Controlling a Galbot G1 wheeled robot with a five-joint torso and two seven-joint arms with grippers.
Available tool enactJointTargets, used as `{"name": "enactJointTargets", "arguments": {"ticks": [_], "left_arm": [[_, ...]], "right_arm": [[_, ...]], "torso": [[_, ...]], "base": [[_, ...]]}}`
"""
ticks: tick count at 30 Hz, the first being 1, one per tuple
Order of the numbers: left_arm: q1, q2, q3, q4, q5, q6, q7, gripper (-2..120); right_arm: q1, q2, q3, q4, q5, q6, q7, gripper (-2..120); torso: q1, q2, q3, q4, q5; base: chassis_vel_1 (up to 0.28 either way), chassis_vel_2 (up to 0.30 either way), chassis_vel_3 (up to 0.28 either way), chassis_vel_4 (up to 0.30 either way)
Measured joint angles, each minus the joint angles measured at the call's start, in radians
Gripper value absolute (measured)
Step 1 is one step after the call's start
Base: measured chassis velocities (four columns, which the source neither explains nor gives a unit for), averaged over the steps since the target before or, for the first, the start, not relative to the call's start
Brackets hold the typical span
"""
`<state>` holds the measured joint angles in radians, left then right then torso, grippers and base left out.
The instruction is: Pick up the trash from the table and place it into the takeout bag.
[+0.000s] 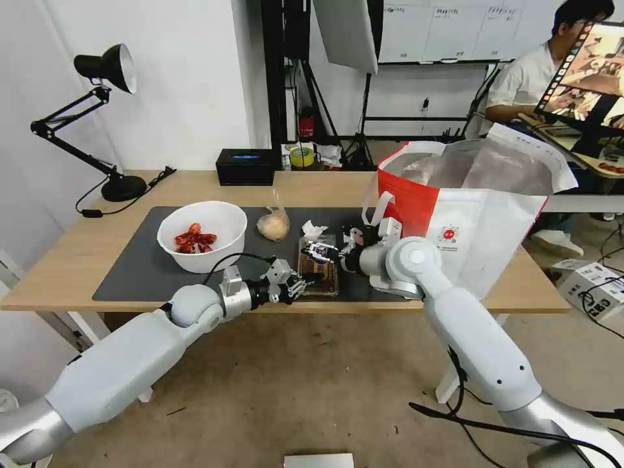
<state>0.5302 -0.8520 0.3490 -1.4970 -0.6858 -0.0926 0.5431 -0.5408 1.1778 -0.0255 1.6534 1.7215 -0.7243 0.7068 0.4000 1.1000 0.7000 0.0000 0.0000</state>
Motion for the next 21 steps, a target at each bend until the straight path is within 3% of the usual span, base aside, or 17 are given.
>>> {"name": "enactJointTargets", "arguments": {"ticks": [21], "left_arm": [[-0.004, -0.009, 0.004, 0.004, -0.003, -0.005, 0.003, 0]], "right_arm": [[0.024, 0.013, -0.029, -0.037, 0.03, 0.002, 0.012, 100]], "torso": [[0.0, 0.0, 0.0, 0.0, 0.0]], "base": [[0.0, 0.0, 0.0, 0.0]]}}
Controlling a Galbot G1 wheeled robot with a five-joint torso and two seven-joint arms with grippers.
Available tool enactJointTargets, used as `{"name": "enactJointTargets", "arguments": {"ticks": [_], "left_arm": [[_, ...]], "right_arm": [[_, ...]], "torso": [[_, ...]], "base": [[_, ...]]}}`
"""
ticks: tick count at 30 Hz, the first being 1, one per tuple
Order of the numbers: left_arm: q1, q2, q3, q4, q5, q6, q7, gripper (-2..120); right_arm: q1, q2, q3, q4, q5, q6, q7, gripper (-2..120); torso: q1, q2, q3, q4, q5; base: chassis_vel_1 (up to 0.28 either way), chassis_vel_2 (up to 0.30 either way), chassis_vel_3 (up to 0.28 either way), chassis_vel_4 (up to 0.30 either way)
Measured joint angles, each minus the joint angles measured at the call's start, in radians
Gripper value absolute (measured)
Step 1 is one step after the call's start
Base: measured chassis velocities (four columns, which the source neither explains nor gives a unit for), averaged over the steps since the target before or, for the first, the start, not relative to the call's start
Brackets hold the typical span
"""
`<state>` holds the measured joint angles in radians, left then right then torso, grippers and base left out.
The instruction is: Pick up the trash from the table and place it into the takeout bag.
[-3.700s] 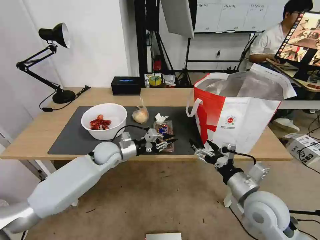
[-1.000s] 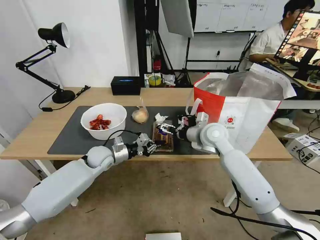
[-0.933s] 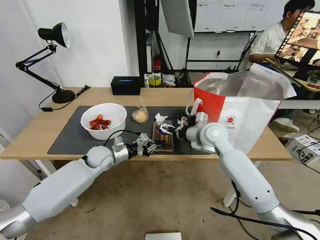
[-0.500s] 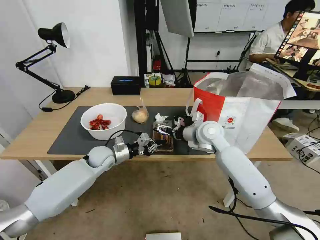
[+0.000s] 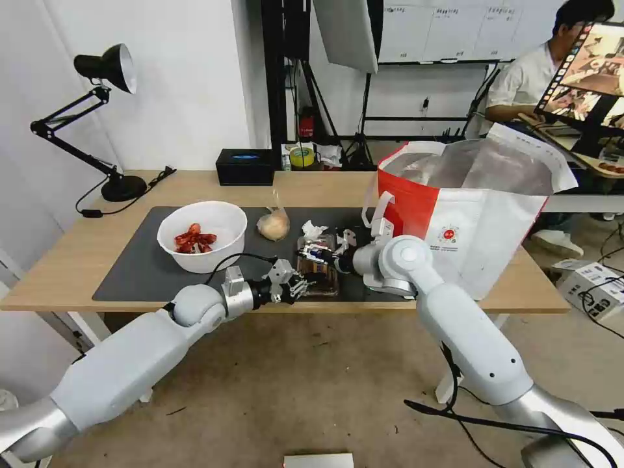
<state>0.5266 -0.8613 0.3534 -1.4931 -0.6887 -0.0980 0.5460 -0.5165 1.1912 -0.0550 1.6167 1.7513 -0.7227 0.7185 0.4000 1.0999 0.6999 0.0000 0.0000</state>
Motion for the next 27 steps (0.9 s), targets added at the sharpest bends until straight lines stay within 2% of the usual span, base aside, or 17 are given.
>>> {"name": "enactJointTargets", "arguments": {"ticks": [7, 8, 10, 13, 15, 17, 18, 21, 23, 25, 27], "left_arm": [[-0.001, 0.003, 0.0, -0.007, -0.004, 0.0, 0.0, 0], [-0.001, 0.005, -0.001, -0.01, -0.005, 0.0, 0.0, 0], [0.0, 0.006, -0.002, -0.012, -0.006, 0.0, 0.0, 0], [0.005, 0.011, -0.005, -0.018, -0.007, 0.0, 0.0, 0], [0.006, 0.012, -0.007, -0.02, -0.008, 0.0, 0.0, 0], [0.01, 0.015, -0.012, -0.024, -0.009, 0.0, 0.0, 0], [0.01, 0.015, -0.012, -0.024, -0.009, 0.0, 0.0, 0], [0.017, 0.019, -0.021, -0.029, -0.011, 0.0, 0.0, 0], [0.019, 0.021, -0.023, -0.03, -0.011, 0.0, 0.0, 0], [0.028, 0.031, -0.034, -0.036, -0.014, -0.001, 0.0, 0], [0.032, 0.036, -0.038, -0.037, -0.015, -0.002, 0.0, 0]], "right_arm": [[0.005, 0.001, -0.004, -0.001, 0.019, 0.001, 0.022, 96], [0.005, 0.001, -0.004, -0.002, 0.021, 0.001, 0.025, 90], [0.005, 0.0, -0.005, -0.002, 0.022, 0.001, 0.026, 87], [0.002, -0.006, -0.005, 0.002, 0.027, 0.001, 0.026, 72], [0.002, -0.007, -0.005, 0.002, 0.028, 0.001, 0.026, 68], [0.003, -0.01, -0.005, 0.003, 0.033, 0.001, 0.026, 58], [0.003, -0.01, -0.005, 0.003, 0.033, 0.001, 0.026, 58], [0.006, -0.015, -0.005, 0.003, 0.035, 0.001, 0.024, 43], [0.006, -0.016, -0.005, 0.002, 0.035, 0.001, 0.023, 40], [0.005, -0.018, -0.006, -0.001, 0.034, 0.001, 0.019, 28], [0.003, -0.018, -0.005, -0.002, 0.034, 0.001, 0.018, 24]], "torso": [[0.0, 0.0, 0.0, -0.0001, -0.0001], [0.0, 0.0, 0.0, -0.0002, -0.0001], [0.0, 0.0, 0.0, -0.0002, 0.0], [0.0, 0.0, 0.0, -0.0001, 0.0], [0.0, 0.0, 0.0, 0.0, 0.0], [0.0, 0.0, 0.0, 0.0002, 0.0001], [0.0, 0.0, 0.0, 0.0002, 0.0001], [0.0, 0.0, 0.0, 0.0001, 0.0001], [0.0, 0.0, 0.0, 0.0001, 0.0], [0.0, 0.0, 0.0, 0.0, 0.0], [0.0, 0.0, 0.0, 0.0, 0.0001]], "base": [[0.0, 0.0, 0.0, 0.0], [0.0, 0.0, 0.0, 0.0], [0.0, 0.0, 0.0, 0.0], [0.0, 0.0, 0.0, 0.0], [0.0, 0.0, 0.0, 0.0], [0.0, 0.0, 0.0, 0.0], [0.0, 0.0, 0.0, 0.0], [0.0, 0.0, 0.0, 0.0], [0.0, 0.0, 0.0, 0.0], [0.0, 0.0, 0.0, 0.0], [0.0, 0.0, 0.0, 0.0]]}}
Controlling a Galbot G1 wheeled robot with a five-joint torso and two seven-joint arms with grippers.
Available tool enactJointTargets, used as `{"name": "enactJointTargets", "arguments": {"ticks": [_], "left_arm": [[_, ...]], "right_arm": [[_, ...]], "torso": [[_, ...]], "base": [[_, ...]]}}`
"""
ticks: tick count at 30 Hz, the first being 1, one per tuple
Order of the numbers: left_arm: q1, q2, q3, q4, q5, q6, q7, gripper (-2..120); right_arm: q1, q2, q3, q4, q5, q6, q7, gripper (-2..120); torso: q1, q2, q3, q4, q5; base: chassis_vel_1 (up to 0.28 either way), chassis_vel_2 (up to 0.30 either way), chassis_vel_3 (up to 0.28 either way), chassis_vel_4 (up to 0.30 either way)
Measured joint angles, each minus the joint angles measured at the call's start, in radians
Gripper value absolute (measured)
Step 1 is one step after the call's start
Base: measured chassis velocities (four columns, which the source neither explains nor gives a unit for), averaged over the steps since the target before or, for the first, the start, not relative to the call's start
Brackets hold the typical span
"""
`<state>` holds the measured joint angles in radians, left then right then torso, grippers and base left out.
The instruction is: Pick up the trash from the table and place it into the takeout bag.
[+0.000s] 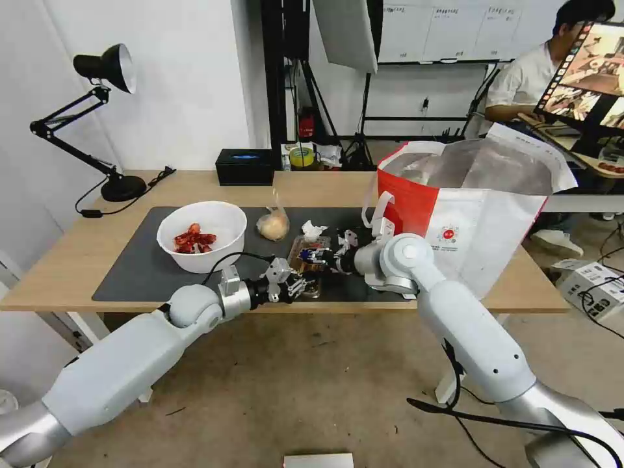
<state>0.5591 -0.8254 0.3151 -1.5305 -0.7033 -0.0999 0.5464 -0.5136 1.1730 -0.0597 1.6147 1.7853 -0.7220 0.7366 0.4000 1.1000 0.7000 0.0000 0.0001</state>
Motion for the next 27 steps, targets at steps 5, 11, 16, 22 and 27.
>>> {"name": "enactJointTargets", "arguments": {"ticks": [5, 11, 16, 22, 27], "left_arm": [[0.027, 0.02, -0.026, -0.01, -0.002, -0.004, 0.0, 0], [0.055, 0.04, -0.059, -0.027, -0.008, -0.005, 0.0, 0], [0.098, 0.07, -0.115, -0.049, -0.02, -0.01, 0.0, 0], [0.199, 0.113, -0.232, -0.094, -0.031, -0.013, -0.001, 0], [0.401, 0.147, -0.429, -0.175, -0.034, -0.031, -0.003, 0]], "right_arm": [[-0.007, 0.0, 0.005, -0.001, -0.001, 0.001, -0.005, 6], [-0.018, 0.008, 0.014, -0.002, -0.004, 0.001, -0.007, 0], [-0.026, 0.009, 0.021, 0.0, -0.006, 0.002, -0.011, 0], [-0.03, 0.003, 0.026, 0.008, -0.008, 0.001, -0.032, 0], [-0.037, -0.001, 0.033, 0.037, -0.04, 0.001, -0.088, 0]], "torso": [[0.0, 0.0, 0.0, 0.0, 0.0], [0.0, 0.0, 0.0, -0.0001, -0.0001], [0.0, 0.0, 0.0, 0.0, -0.0001], [0.0, 0.0, 0.0, -0.0003, 0.0], [0.0, 0.0, 0.0, 0.0006, 0.0001]], "base": [[0.0, 0.0, 0.0, 0.0], [0.0, 0.0, 0.0, 0.0], [0.0, 0.0, 0.0, 0.0], [0.0, 0.0, 0.0, 0.0], [0.0, 0.0, 0.0, 0.0]]}}
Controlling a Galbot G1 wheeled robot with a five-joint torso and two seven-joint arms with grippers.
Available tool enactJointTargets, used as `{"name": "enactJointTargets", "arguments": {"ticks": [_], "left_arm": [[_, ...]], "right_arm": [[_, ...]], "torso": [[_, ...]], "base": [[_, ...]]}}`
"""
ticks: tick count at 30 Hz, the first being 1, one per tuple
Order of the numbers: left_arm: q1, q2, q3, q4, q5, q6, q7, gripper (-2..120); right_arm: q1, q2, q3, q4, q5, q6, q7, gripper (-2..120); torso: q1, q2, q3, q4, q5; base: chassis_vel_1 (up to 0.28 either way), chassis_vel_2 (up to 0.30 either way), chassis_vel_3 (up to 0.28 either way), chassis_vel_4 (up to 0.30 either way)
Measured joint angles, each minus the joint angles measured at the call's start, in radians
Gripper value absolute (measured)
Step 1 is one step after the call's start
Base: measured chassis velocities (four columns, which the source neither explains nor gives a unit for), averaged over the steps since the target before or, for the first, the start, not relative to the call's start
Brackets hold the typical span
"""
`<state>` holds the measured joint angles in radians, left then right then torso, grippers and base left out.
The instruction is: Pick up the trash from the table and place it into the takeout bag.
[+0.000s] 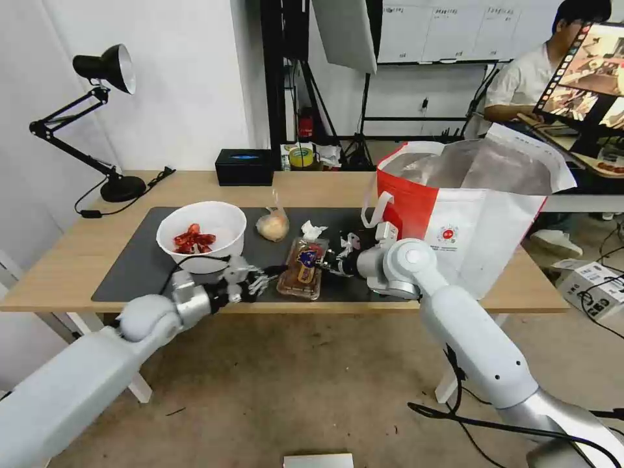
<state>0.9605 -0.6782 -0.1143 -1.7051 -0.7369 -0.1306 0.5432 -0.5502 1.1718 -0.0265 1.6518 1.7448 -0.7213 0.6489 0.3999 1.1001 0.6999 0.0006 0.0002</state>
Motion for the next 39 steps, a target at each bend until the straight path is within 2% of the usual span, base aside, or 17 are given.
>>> {"name": "enactJointTargets", "arguments": {"ticks": [1, 3, 4, 6, 8, 12, 17, 20, 21, 24, 25, 28, 30, 32, 33, 35, 39], "left_arm": [[0.047, 0.004, -0.038, -0.022, -0.002, -0.011, -0.002, 0], [0.126, 0.007, -0.117, -0.062, -0.003, -0.022, -0.005, 0], [0.126, 0.007, -0.117, -0.062, -0.003, -0.022, -0.005, 0], [0.215, -0.005, -0.204, -0.096, -0.002, -0.025, -0.007, 0], [0.243, -0.011, -0.233, -0.103, -0.002, -0.028, -0.008, 1], [0.322, -0.044, -0.307, -0.11, 0.002, -0.041, -0.01, 21], [0.355, -0.073, -0.329, -0.115, 0.002, -0.045, -0.011, 33], [0.389, -0.108, -0.341, -0.121, 0.026, -0.047, -0.023, 49], [0.389, -0.108, -0.341, -0.121, 0.026, -0.047, -0.023, 49], [0.401, -0.122, -0.343, -0.123, 0.036, -0.048, -0.03, 62], [0.401, -0.122, -0.343, -0.123, 0.036, -0.048, -0.03, 62], [0.402, -0.128, -0.34, -0.12, 0.04, -0.049, -0.036, 77], [0.402, -0.13, -0.338, -0.119, 0.041, -0.05, -0.037, 80], [0.402, -0.138, -0.333, -0.115, 0.047, -0.052, -0.039, 91], [0.402, -0.138, -0.333, -0.115, 0.047, -0.052, -0.039, 91], [0.402, -0.149, -0.321, -0.111, 0.055, -0.056, -0.044, 101], [0.398, -0.15, -0.31, -0.108, 0.056, -0.058, -0.051, 109]], "right_arm": [[-0.005, -0.003, 0.003, 0.012, -0.015, 0.0, -0.013, 0], [-0.014, -0.008, 0.013, 0.034, -0.03, 0.007, -0.039, 0], [-0.014, -0.008, 0.013, 0.034, -0.03, 0.007, -0.039, 0], [-0.021, -0.017, 0.029, 0.063, -0.041, 0.027, -0.073, 0], [-0.026, -0.022, 0.04, 0.08, -0.043, 0.039, -0.089, 0], [-0.038, -0.066, 0.109, 0.188, -0.041, 0.117, -0.151, 0], [-0.027, -0.101, 0.155, 0.257, -0.019, 0.217, -0.153, 0], [0.001, -0.139, 0.204, 0.315, 0.002, 0.378, -0.079, 0], [0.001, -0.139, 0.204, 0.315, 0.002, 0.378, -0.079, 0], [0.024, -0.17, 0.254, 0.331, 0.015, 0.454, -0.022, 0], [0.024, -0.17, 0.254, 0.331, 0.015, 0.454, -0.022, 0], [0.054, -0.223, 0.304, 0.313, 0.014, 0.503, 0.024, 0], [0.06, -0.236, 0.311, 0.303, 0.005, 0.51, 0.032, 0], [0.073, -0.263, 0.32, 0.278, -0.028, 0.519, 0.039, 0], [0.073, -0.263, 0.32, 0.278, -0.028, 0.519, 0.039, 0], [0.088, -0.294, 0.324, 0.236, -0.095, 0.524, 0.044, 0], [0.086, -0.312, 0.318, 0.187, -0.206, 0.519, 0.023, 0]], "torso": [[0.0, 0.0, 0.0, 0.0, -0.0011], [0.0, 0.0, 0.0, -0.0005, 0.0002], [0.0, 0.0, 0.0, -0.0005, 0.0002], [0.0, 0.0, 0.0, -0.0004, -0.0004], [0.0, 0.0, 0.0, -0.0003, 0.0], [0.0, 0.0, 0.0, -0.0005, 0.0], [0.0, 0.0, 0.0, -0.0007, -0.0001], [0.0, 0.0, 0.0, -0.0006, 0.0], [0.0, 0.0, 0.0, -0.0006, 0.0], [0.0, 0.0, 0.0, -0.0006, 0.0], [0.0, 0.0, 0.0, -0.0006, 0.0], [0.0, 0.0, 0.0, -0.0007, 0.0001], [0.0, 0.0, 0.0, -0.0007, 0.0001], [0.0, 0.0, 0.0, -0.0007, 0.0003], [0.0, 0.0, 0.0, -0.0007, 0.0003], [0.0, 0.0, 0.0, -0.0008, 0.0], [0.0, 0.0, 0.0, -0.0006, 0.0]], "base": [[0.0, 0.0, 0.0, 0.0], [0.0, 0.0, 0.0, 0.0], [0.0, 0.0, 0.0, 0.0], [0.0, 0.0, 0.0, 0.0], [0.0, 0.0, 0.0, 0.0], [0.0, 0.0, 0.0, 0.0], [0.0, 0.0, 0.0, 0.0], [0.0, 0.0, 0.0, 0.0], [0.0, 0.0, 0.0, 0.0], [0.0, 0.0, 0.0, 0.0], [0.0, 0.0, 0.0, 0.0], [0.0, 0.0, 0.0, 0.0], [0.0, 0.0, 0.0, 0.0], [0.0, 0.0, 0.0, 0.0], [0.0, 0.0, 0.0, 0.0], [0.0, 0.0, 0.0, 0.0], [0.0, 0.0, 0.0, 0.0]]}}
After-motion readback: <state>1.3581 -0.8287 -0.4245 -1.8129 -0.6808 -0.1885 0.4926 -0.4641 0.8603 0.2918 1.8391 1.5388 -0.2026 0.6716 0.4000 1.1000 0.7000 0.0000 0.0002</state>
